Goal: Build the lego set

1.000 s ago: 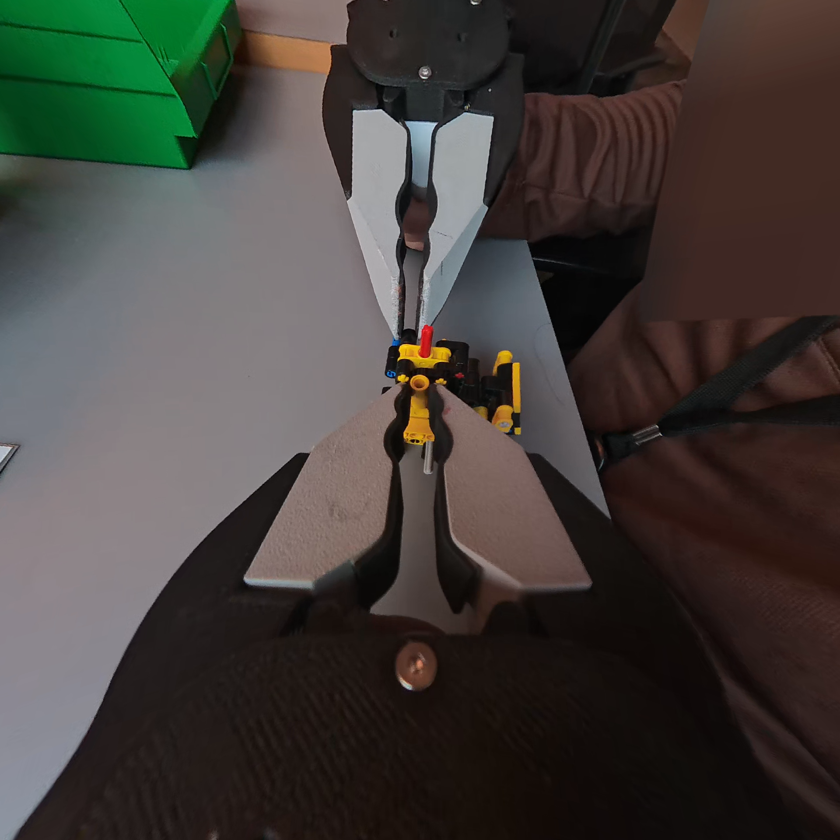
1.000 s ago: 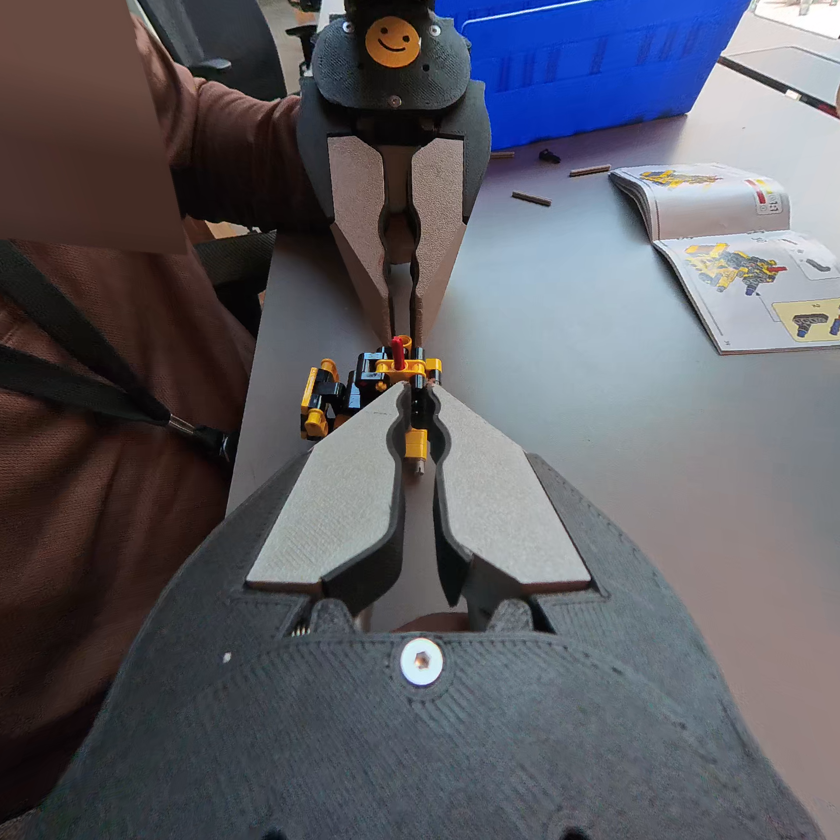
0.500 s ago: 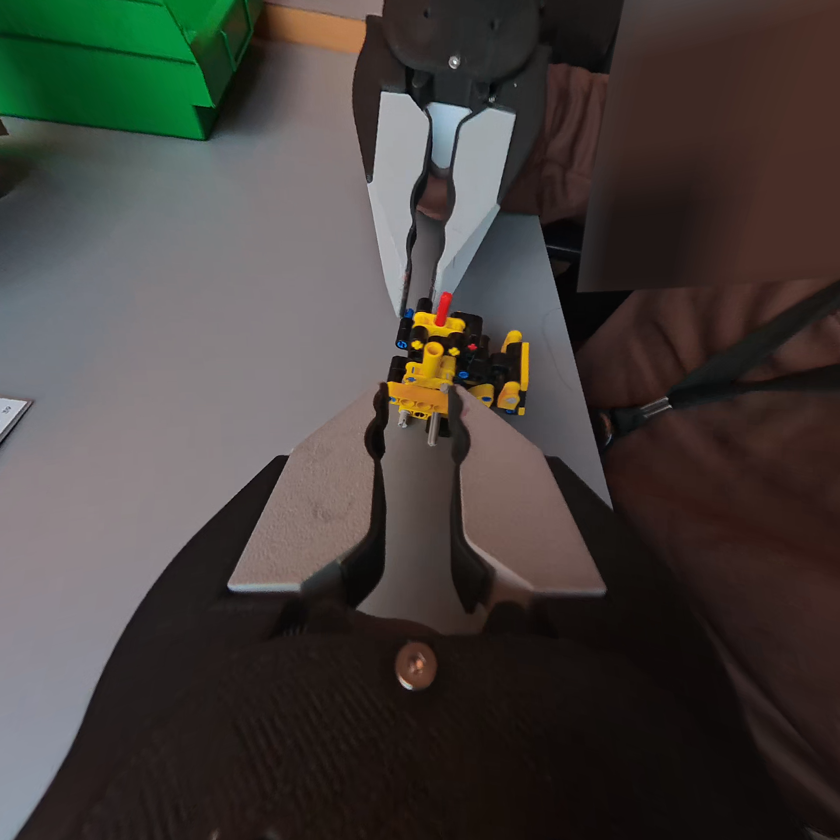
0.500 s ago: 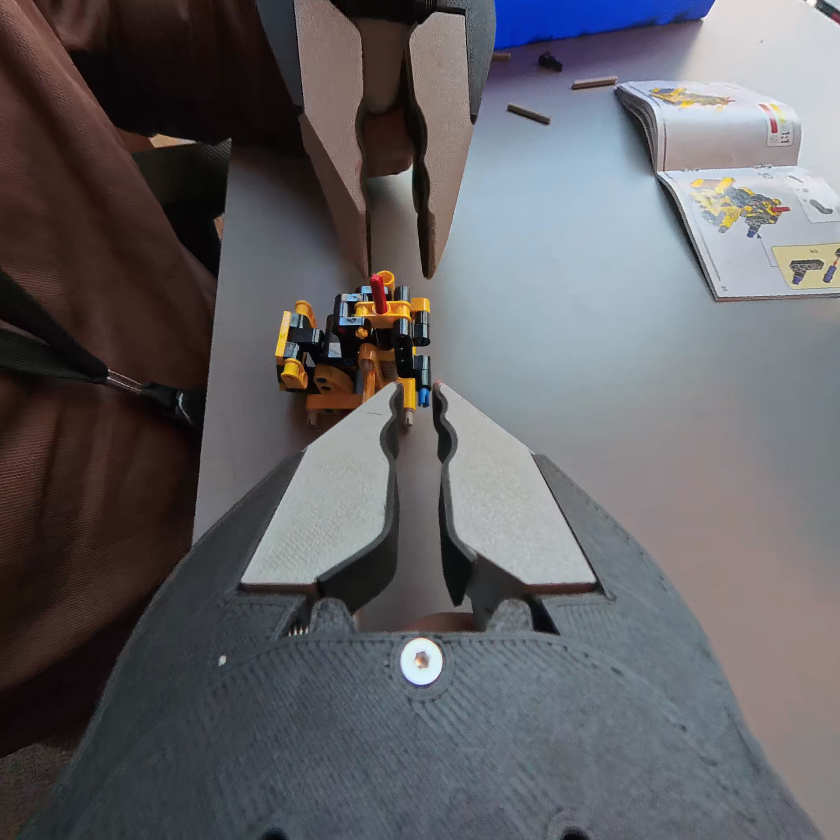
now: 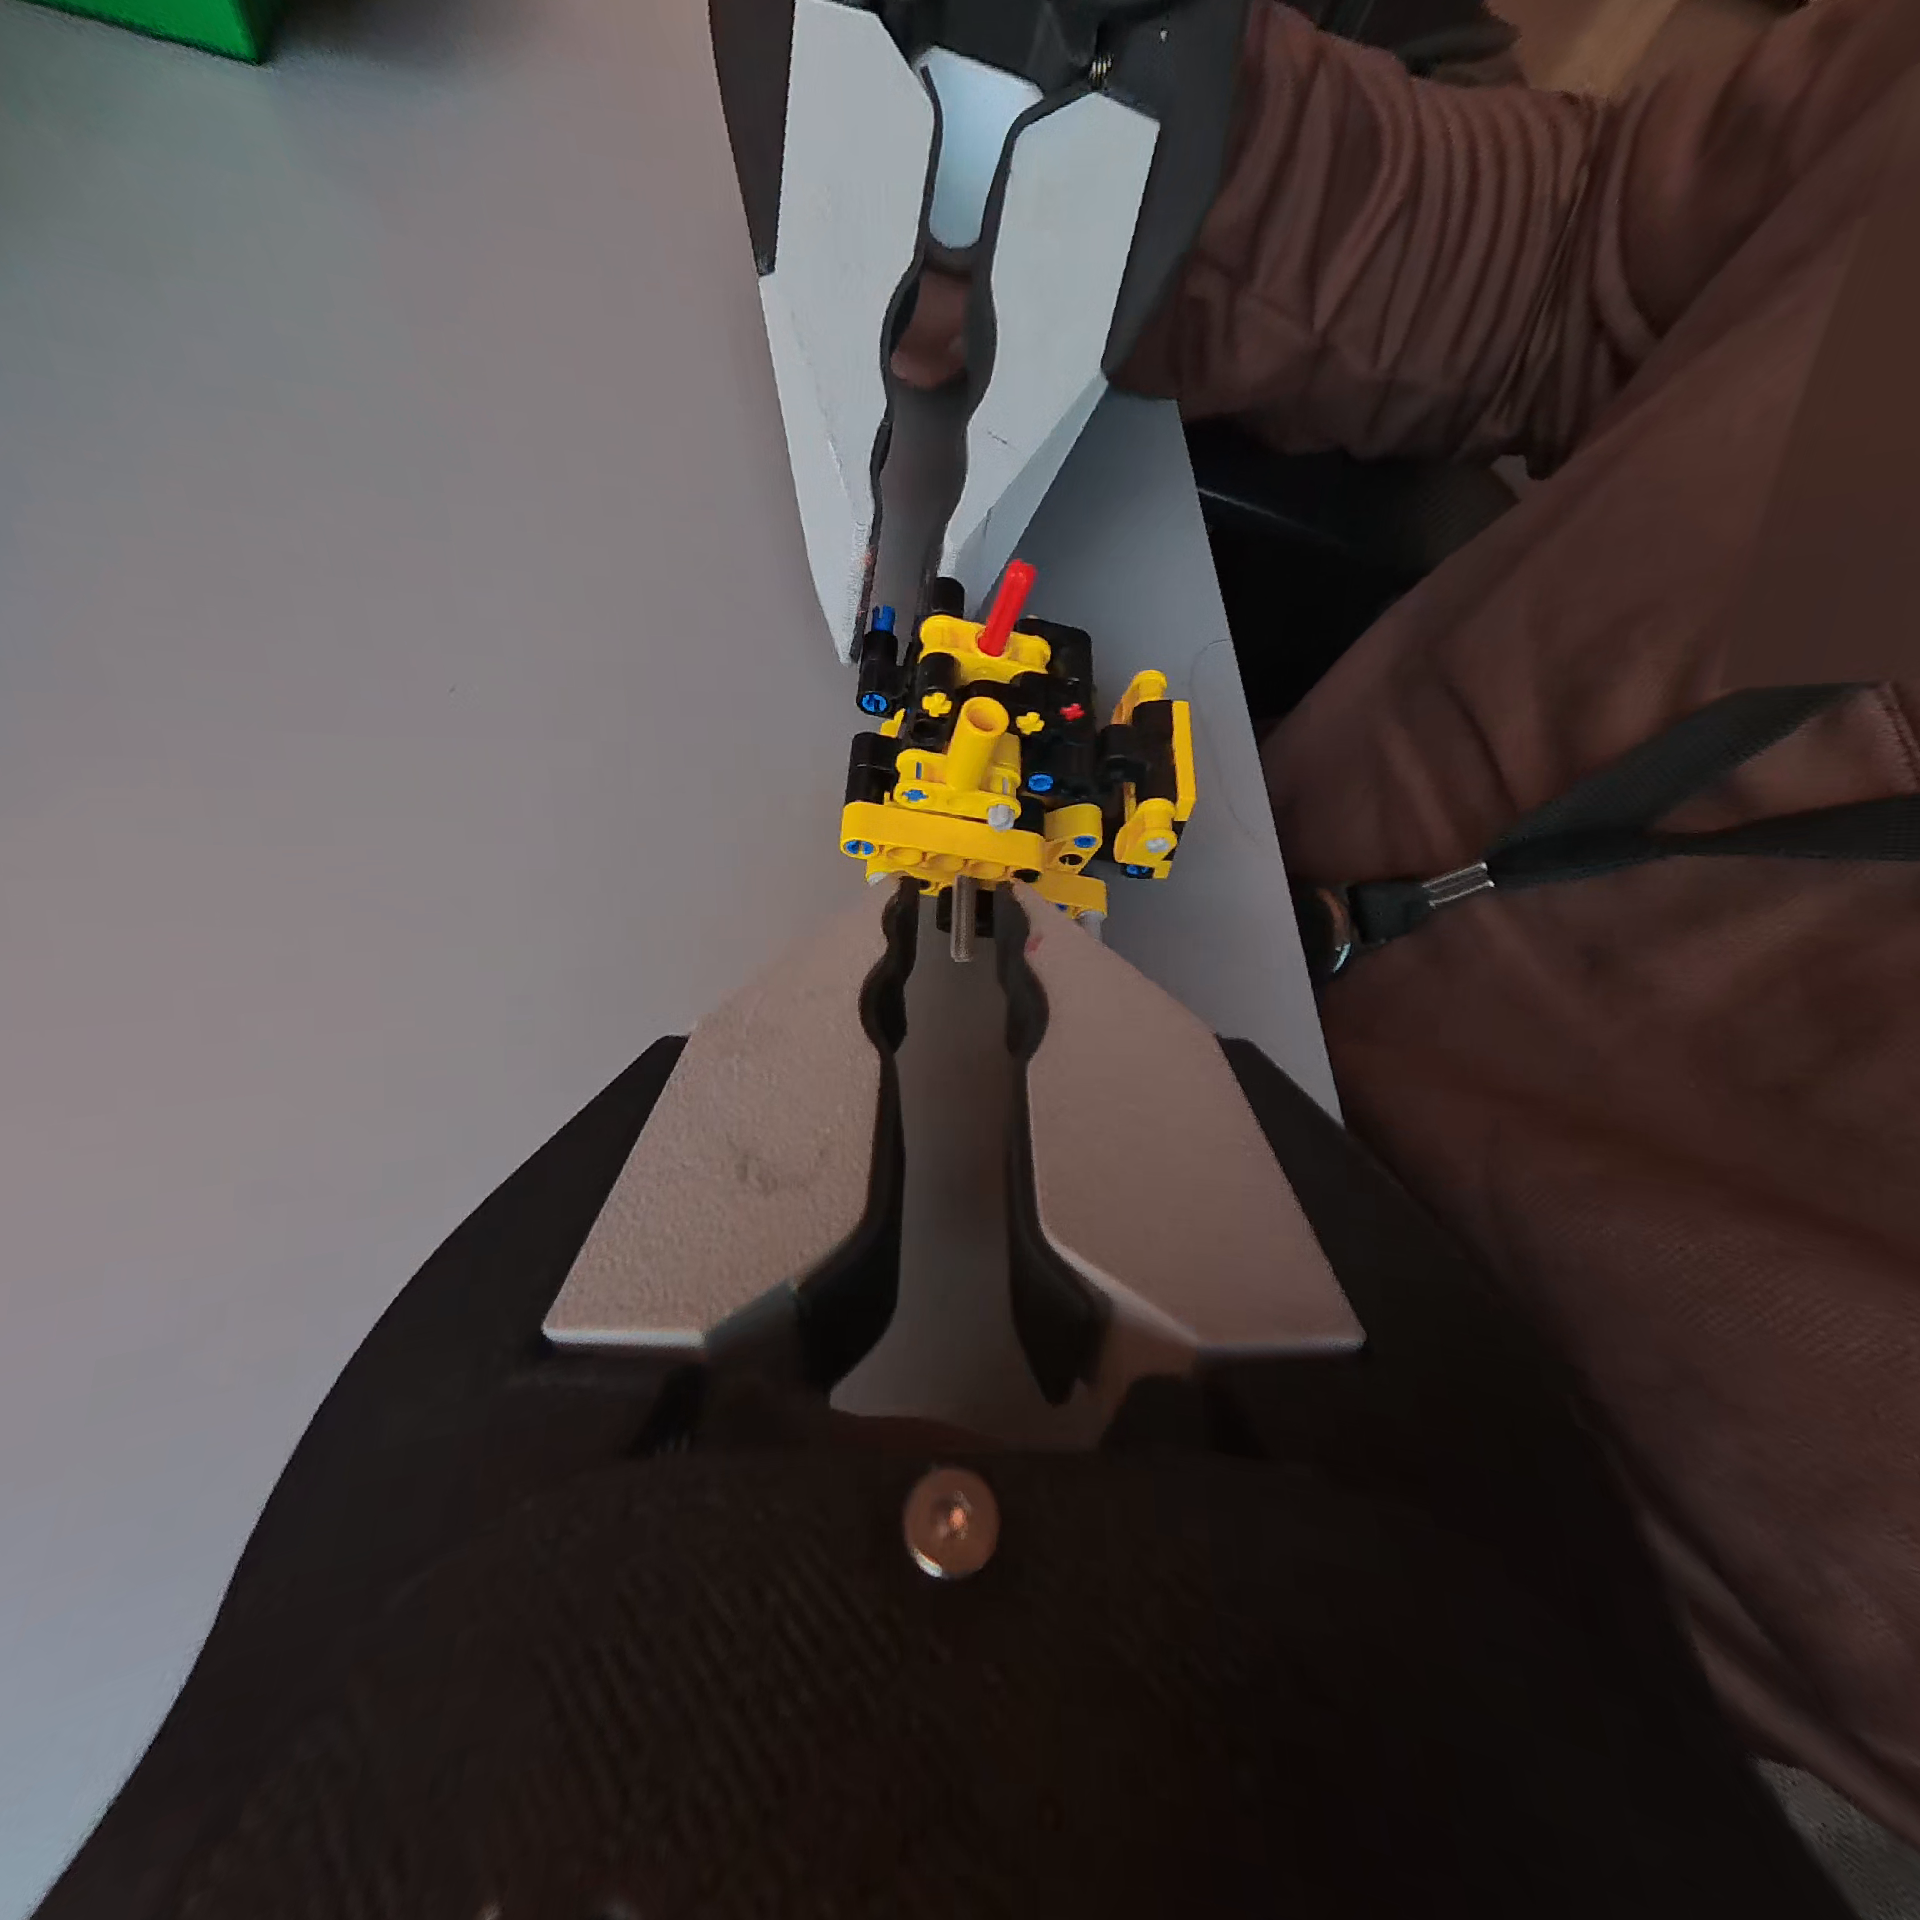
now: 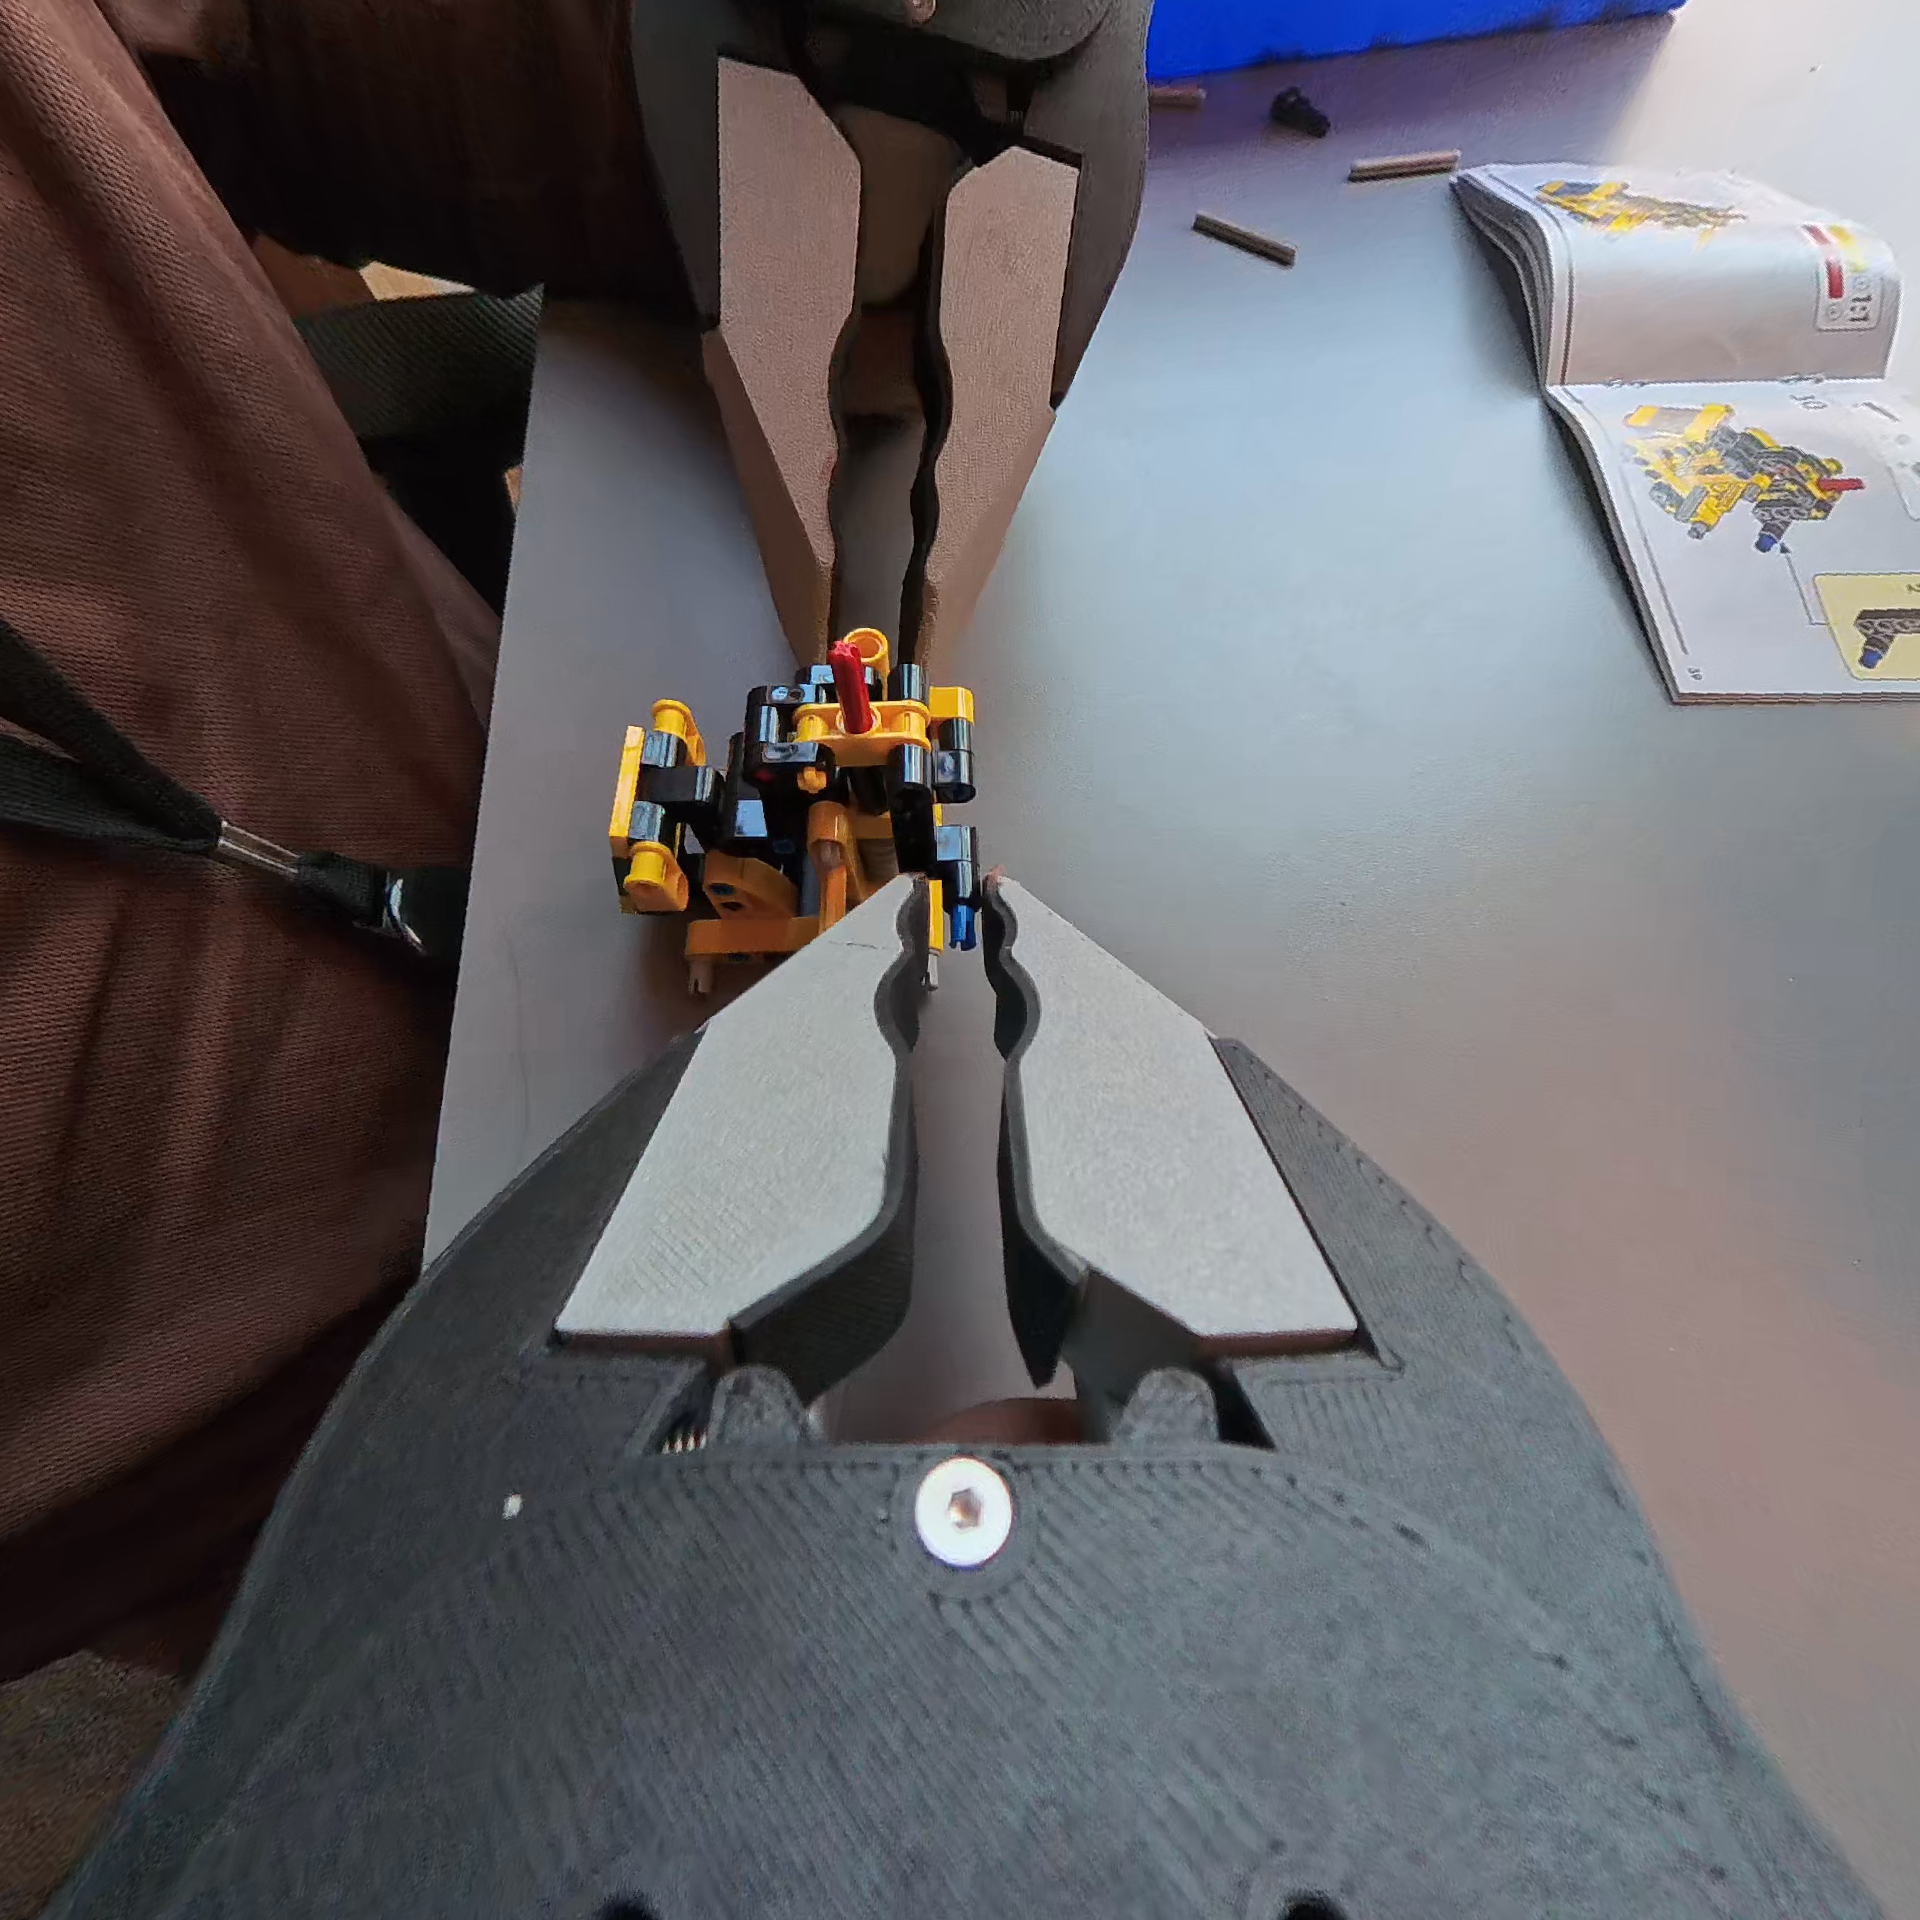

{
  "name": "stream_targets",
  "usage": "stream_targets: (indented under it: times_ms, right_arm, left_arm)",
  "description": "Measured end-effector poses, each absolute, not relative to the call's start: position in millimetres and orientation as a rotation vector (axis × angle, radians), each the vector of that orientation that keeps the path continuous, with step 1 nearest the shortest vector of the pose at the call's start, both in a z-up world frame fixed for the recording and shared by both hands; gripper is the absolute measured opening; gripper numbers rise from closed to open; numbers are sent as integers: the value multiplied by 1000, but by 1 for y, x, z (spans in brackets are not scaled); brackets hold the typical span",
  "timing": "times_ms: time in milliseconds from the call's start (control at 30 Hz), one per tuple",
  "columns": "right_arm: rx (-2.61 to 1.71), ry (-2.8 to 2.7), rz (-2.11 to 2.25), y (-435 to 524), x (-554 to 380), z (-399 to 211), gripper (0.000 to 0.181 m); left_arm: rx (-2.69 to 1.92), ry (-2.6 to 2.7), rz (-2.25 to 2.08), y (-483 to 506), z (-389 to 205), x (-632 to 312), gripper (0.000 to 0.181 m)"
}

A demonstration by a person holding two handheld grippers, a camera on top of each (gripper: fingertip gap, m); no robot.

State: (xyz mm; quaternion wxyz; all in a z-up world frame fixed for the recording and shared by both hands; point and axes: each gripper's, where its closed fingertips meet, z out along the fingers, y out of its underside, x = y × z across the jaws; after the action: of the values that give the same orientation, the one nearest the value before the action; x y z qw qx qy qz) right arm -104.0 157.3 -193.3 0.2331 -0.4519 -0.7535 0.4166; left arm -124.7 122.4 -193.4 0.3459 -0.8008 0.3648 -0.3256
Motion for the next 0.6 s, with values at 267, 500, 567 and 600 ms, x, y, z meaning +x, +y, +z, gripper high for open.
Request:
stream_targets:
  times_ms: [267, 500, 567, 600]
  right_arm:
    - [-1229, -2098, 1160, 153, -104, -194, 6]
    - [-1225, -2123, 1184, 151, -102, -195, 8]
    - [-1213, -2130, 1183, 150, -101, -195, 6]
    - [-1208, -2132, 1181, 150, -101, -195, 6]
  left_arm:
    - [-2081, 987, -840, 118, -196, -119, 9]
    - [-2074, 972, -862, 119, -194, -120, 11]
    - [-2076, 977, -858, 119, -195, -119, 12]
    - [-2077, 983, -859, 118, -195, -118, 12]
